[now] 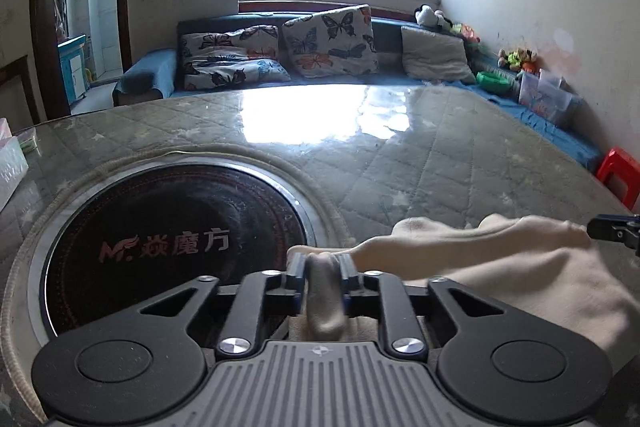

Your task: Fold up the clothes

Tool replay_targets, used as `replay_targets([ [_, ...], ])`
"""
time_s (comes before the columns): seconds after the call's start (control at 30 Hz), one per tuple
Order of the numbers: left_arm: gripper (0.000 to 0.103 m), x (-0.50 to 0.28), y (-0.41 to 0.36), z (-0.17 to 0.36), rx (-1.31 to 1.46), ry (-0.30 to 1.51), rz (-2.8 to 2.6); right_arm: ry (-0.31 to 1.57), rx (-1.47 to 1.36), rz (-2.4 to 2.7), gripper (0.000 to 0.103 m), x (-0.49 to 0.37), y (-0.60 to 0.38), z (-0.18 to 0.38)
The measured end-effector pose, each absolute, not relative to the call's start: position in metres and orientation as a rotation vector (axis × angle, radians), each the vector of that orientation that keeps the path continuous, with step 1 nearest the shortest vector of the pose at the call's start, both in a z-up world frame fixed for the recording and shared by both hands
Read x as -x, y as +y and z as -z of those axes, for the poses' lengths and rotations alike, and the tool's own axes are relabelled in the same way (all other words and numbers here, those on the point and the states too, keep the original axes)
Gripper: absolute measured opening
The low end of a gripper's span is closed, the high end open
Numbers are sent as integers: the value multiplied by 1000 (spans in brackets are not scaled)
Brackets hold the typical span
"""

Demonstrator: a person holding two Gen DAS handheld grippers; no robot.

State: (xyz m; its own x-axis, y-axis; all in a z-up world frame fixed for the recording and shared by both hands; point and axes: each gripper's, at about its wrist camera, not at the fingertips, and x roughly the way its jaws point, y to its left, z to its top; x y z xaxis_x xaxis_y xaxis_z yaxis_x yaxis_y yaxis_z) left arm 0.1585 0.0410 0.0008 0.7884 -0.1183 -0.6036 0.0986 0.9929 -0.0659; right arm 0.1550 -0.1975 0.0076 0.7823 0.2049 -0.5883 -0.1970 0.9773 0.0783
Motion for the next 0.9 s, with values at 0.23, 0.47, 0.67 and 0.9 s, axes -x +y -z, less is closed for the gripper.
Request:
replay_targets([
  [0.23, 49, -135, 39, -13, 53, 623, 142, 609, 63, -385, 38, -173, -159, -20],
  [0.47, 51, -115, 43, -3, 67, 678, 152, 694, 153, -450, 38, -206, -114, 7],
  [0.67, 51, -112, 48, 9, 93, 713, 154, 718, 92, -380, 47, -216, -120, 17],
  [0.9, 37, -104, 49, 10, 123, 736, 206, 713, 135, -391, 47, -213, -117, 17],
])
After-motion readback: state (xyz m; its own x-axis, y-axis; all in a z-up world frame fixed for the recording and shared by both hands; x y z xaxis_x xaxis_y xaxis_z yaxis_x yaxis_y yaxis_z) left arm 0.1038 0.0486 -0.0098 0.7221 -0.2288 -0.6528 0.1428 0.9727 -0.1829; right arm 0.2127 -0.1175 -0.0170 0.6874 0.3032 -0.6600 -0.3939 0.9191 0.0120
